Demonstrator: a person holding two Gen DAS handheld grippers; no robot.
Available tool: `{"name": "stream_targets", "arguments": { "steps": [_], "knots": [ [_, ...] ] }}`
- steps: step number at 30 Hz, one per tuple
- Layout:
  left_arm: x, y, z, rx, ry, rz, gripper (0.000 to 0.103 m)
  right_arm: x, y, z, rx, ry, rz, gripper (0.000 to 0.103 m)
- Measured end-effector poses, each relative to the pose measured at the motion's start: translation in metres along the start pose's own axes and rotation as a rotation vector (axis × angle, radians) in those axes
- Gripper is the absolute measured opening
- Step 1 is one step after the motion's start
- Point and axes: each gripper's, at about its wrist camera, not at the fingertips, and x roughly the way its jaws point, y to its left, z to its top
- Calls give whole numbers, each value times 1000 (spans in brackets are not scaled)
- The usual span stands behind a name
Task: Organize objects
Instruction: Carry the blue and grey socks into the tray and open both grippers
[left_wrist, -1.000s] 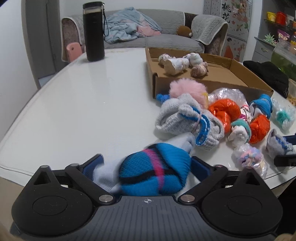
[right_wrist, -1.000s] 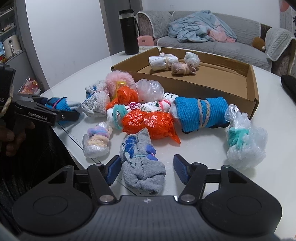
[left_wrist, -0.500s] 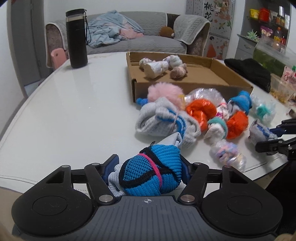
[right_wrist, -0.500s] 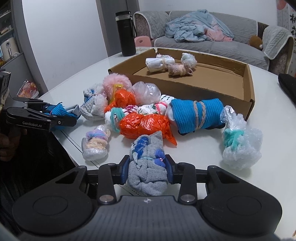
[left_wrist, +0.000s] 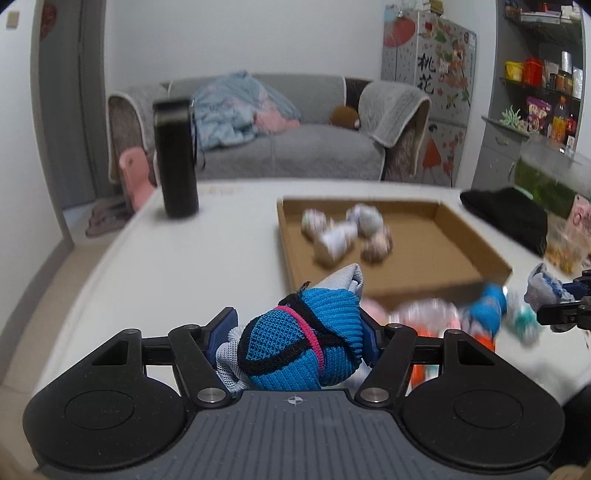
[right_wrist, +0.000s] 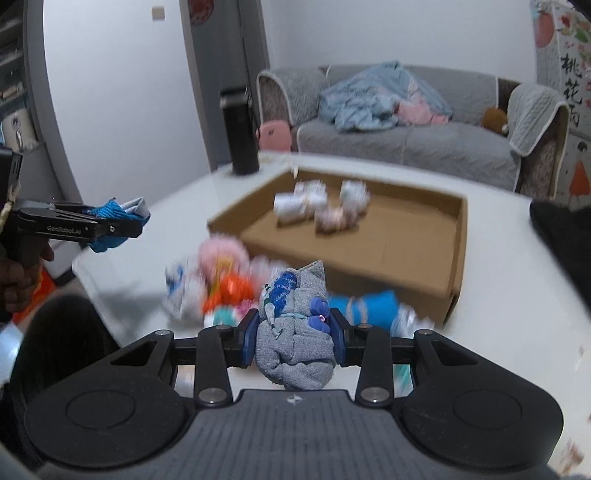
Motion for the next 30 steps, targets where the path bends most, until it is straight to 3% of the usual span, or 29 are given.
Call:
{"name": "stream_targets", "arguments": {
  "steps": [6, 11, 16, 22, 30],
  "knots": [
    [32, -13, 50, 27, -7, -31, 71, 16, -6, 55, -9, -56, -4, 35],
    [70, -22, 73, 33, 45, -85, 71, 48, -3, 85, -46, -35, -5, 36],
    [113, -36, 71, 34, 137, -136, 71, 92, -1, 89, -86, 54, 1, 36],
    [162, -46, 59, 56, 224, -129, 71, 144, -8, 79, -118, 177, -10, 36],
    [203, -41, 52, 57, 272, -94, 72, 193, -12, 70, -164, 281, -24, 36]
  ]
}}
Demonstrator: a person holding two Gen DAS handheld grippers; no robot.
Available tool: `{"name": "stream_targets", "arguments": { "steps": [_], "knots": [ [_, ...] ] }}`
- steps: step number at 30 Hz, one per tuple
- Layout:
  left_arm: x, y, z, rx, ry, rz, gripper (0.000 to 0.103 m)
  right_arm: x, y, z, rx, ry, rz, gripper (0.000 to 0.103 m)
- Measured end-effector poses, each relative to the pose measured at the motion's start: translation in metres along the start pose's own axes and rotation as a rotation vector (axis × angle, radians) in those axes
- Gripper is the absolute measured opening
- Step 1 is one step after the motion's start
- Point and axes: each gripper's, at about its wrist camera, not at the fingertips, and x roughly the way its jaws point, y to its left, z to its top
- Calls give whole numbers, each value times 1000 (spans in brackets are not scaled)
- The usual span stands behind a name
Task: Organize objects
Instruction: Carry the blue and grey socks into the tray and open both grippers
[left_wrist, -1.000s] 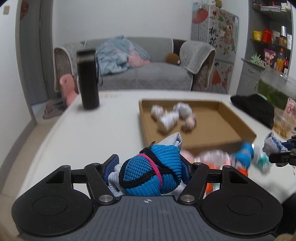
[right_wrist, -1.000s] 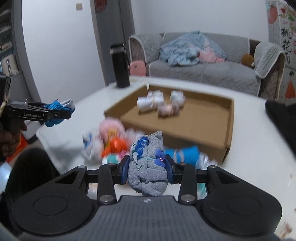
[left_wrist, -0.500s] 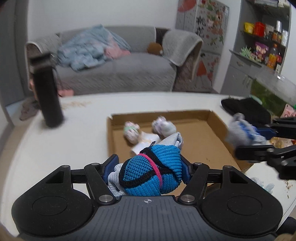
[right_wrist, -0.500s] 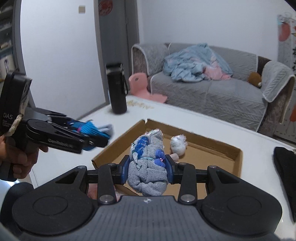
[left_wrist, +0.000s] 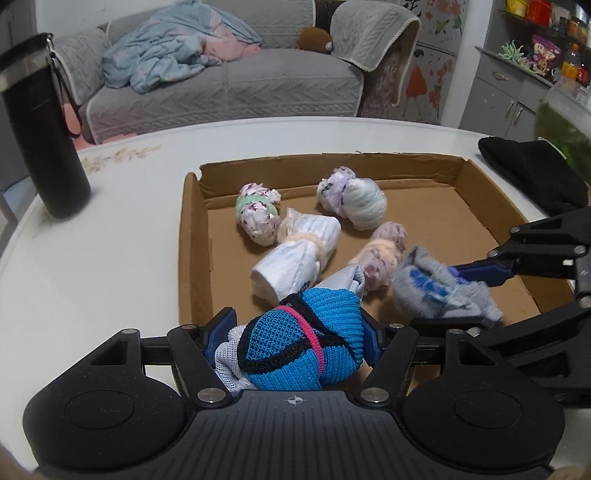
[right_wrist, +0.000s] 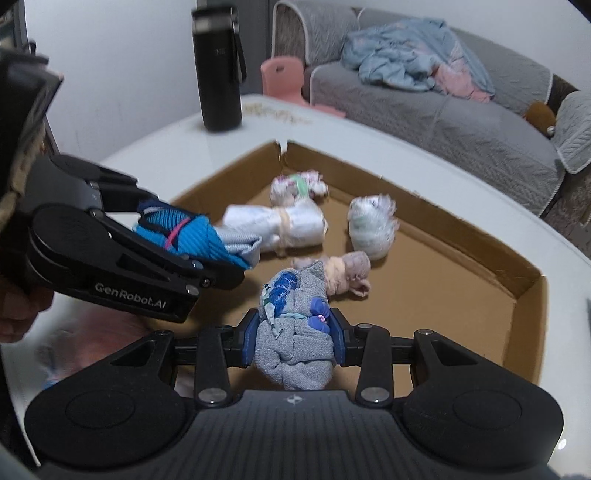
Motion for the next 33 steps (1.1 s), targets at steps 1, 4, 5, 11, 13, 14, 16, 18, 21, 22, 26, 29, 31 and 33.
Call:
{"name": "stream_targets", "arguments": {
  "steps": [1, 4, 5, 11, 13, 14, 16, 18, 21, 22, 26, 29, 31, 33],
  "knots": [
    [2, -2, 1, 10, -9, 14, 72, 4, -1, 1, -4, 6, 1, 36],
    [7, -4, 5, 4, -12, 18, 73, 11, -3, 4, -11, 2, 2, 36],
    [8, -4, 6, 4, -17, 26, 73, 12, -3, 5, -18, 1, -2, 36],
    [15, -8, 8, 28, -18, 55, 73, 15, -7, 3, -28, 10, -9, 36],
    [19, -9, 11, 30, -16, 59, 73, 16, -8, 3, -27, 15, -10, 36],
    [19, -9, 11, 30, -15, 61, 73, 16, -9, 3, -25, 15, -9, 36],
    [20, -10, 12, 34, -9, 61, 73, 16, -10, 4, -25, 17, -7, 36],
    [21, -11, 13, 44, -8, 67, 73, 16, -10, 4, -29, 19, -9, 36],
    [22, -11, 14, 46, -6, 71, 74, 17, -11, 5, -26, 21, -10, 36],
    [23, -11, 14, 46, -6, 71, 74, 17, -12, 5, -23, 24, -11, 37],
    [23, -13, 15, 48, -1, 70, 77, 16, -13, 5, -27, 29, -21, 38],
    [24, -13, 15, 46, 7, 68, 79, 15, -13, 5, -29, 37, -28, 40],
    [24, -13, 16, 47, 17, 69, 81, 15, -15, 5, -23, 46, -33, 46],
    [24, -14, 17, 48, 26, 70, 82, 14, -17, 5, -20, 53, -30, 47]
  ]
}}
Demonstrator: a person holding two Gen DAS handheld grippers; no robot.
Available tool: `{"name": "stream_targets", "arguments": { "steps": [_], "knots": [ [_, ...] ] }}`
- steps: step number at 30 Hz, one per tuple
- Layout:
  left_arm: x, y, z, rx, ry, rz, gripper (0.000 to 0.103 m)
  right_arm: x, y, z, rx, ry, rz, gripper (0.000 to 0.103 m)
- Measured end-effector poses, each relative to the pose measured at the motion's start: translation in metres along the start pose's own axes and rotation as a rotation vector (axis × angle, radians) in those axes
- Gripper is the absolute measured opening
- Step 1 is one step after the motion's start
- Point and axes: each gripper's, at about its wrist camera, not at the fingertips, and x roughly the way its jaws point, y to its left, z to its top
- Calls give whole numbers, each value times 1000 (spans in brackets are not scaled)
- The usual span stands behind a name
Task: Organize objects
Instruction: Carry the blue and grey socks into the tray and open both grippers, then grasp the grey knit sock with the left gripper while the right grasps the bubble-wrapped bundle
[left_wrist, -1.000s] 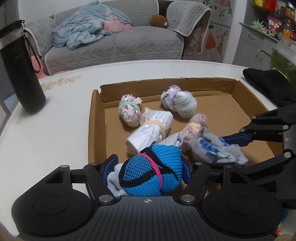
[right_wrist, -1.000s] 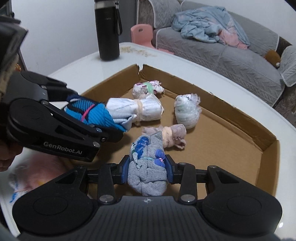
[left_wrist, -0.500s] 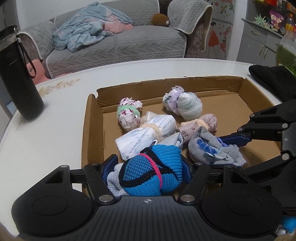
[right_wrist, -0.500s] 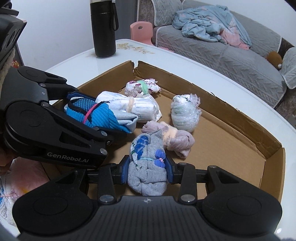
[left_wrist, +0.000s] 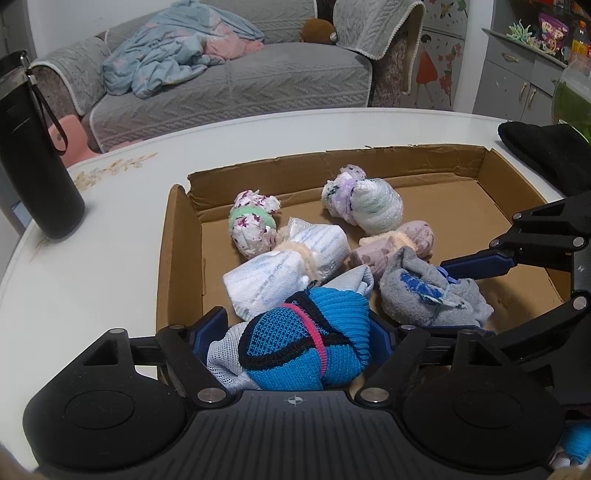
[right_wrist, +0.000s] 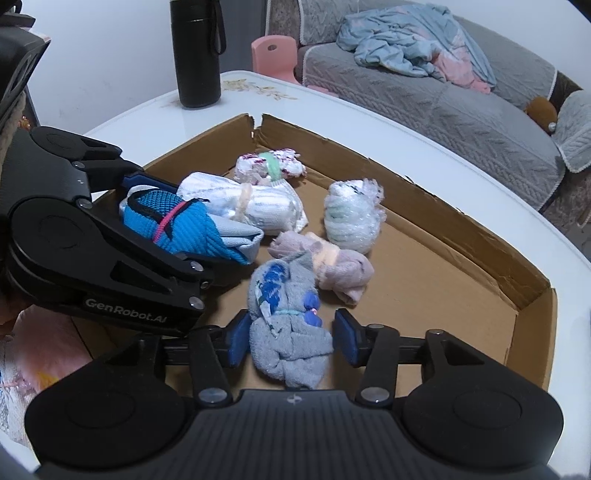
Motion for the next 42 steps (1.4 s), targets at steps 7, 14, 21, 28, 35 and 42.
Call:
{"name": "stream_targets", "arguments": {
  "steps": [7, 14, 21, 28, 35, 42],
  "knots": [
    [0, 1, 6, -12, 70, -17, 86, -1, 0, 3, -10, 32, -12, 49],
    [-14, 6, 16, -32, 108, -14, 97, -10, 0, 11, -3, 63, 8, 72],
    [-45, 11, 17, -43, 56, -13, 99, -34, 12, 14, -24, 30, 22, 84],
    [-85, 26, -4, -52, 30, -48, 101, -75, 10, 2, 5, -23, 25, 84],
    [-133, 35, -55, -80, -31, -96, 102, -123, 5, -44, 46, -91, -15, 88],
    [-150, 17, -130, -119, -157, -103, 102, -139, -4, -122, 179, -132, -99, 92]
  ]
}}
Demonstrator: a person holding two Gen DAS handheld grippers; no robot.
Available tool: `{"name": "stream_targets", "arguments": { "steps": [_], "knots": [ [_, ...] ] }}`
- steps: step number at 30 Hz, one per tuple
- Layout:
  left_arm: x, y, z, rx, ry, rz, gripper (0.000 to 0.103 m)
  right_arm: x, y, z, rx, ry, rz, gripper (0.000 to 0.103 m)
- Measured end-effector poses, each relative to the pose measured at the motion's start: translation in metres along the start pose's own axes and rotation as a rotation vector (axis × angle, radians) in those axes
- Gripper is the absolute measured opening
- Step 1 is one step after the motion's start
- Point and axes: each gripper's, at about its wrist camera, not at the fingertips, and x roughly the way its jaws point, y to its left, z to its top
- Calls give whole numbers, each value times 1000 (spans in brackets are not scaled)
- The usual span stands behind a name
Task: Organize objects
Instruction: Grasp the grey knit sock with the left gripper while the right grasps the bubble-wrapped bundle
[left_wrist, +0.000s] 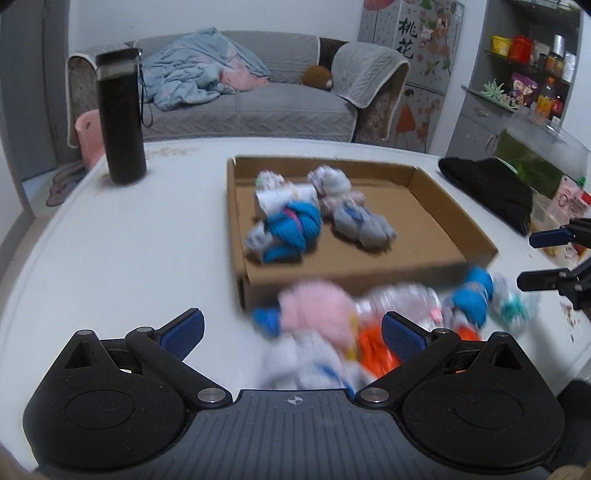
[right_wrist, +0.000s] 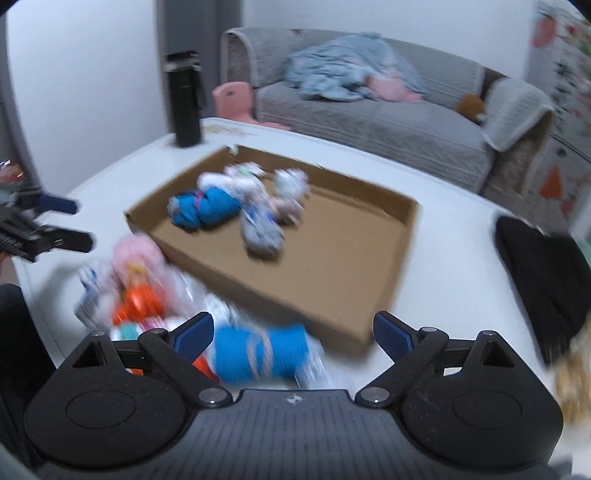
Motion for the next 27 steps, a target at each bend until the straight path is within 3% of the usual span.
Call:
{"name": "stream_targets", "arguments": {
  "steps": [5, 11, 13, 16, 18, 20, 27],
  "knots": [
    [6, -11, -29, -18, -39, 34, 102, 17, -10, -31, 54, -8, -27, 90],
    [21, -10, -38, -27, -28, 37, 102, 32, -12, -45, 52, 2, -32, 78],
    [26, -9, -41, -29, -31, 41, 102, 34, -11, -49, 58, 7, -28, 66],
    [31, -7, -43, -44, -30, 18, 99, 35, -15, -53, 71, 12, -9, 56],
    [33, -6, -43, -47, -27, -3, 88, 36, -16, -54, 71, 8, -6, 49],
    [33, -4, -44, -56, -29, -19, 85, 33, -18, -55, 89, 2, 1, 39],
    [24, -4, -43, -21, -33, -14, 76, 19, -24, -55, 104, -24, 10, 38]
  ]
}}
